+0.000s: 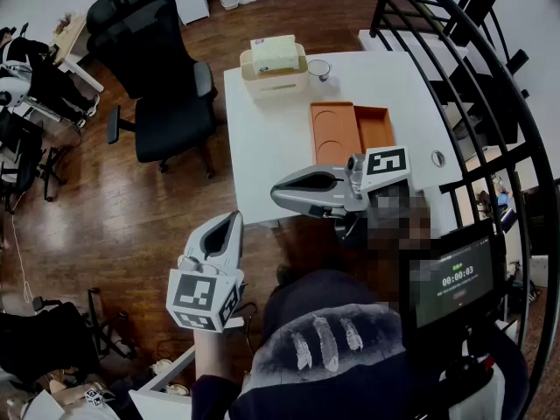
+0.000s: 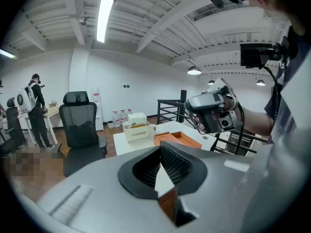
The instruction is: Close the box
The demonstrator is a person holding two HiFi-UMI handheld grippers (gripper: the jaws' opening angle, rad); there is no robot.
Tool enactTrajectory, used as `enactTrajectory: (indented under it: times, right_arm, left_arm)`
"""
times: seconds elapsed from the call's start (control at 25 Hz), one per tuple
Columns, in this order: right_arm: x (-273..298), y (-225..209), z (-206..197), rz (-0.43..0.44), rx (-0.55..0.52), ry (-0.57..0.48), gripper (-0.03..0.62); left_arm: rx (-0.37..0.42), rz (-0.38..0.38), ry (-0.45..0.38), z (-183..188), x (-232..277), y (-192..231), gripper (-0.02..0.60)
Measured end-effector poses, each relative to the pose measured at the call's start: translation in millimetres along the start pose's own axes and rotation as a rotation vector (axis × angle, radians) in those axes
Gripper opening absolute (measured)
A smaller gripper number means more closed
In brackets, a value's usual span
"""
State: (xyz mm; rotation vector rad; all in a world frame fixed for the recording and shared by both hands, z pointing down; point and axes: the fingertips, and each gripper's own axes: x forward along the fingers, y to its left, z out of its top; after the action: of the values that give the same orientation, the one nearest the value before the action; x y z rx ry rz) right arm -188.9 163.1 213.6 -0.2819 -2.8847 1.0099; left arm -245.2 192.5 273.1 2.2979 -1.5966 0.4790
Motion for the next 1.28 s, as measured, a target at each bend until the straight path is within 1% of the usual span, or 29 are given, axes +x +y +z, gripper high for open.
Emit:
enactTrajectory:
  times: [0.32, 0.56, 0.76, 0.92, 1.08, 1.16, 1.28]
  right_arm:
    - [-56, -27, 10, -0.092, 0.001, -0.020, 0.005]
    - [-100, -47, 23, -0.167, 0.008, -0.063, 0.005]
    - [-127, -53, 29, -0.191, 0.012, -0.093, 0.005]
    - [-154, -57, 28, -0.197, 0.024, -0.094, 0.005]
    - [-182, -72, 25, -0.210, 0.034, -0.074, 0.005]
    - [-193, -85, 24, -0.239, 0.035, -0.060, 0.005]
    - [-211, -107, 22, -0.307, 0.022, -0.035, 0.005]
  left_arm:
    - [0.015, -0.013, 0.011, 6, 17, -25, 0.014]
    - [0.022, -0.017, 0.031, 8, 29, -38, 0.014]
    - [0.042, -0.022, 0.038, 15, 41, -50, 0.014]
    - [0.053, -0.016, 0.052, 24, 52, -69, 0.014]
    - [0.047, 0.003, 0.069, 26, 68, -82, 0.014]
    - [0.045, 0.006, 0.082, 23, 78, -85, 0.014]
    - [0.053, -0.022, 0.097, 18, 92, -85, 0.014]
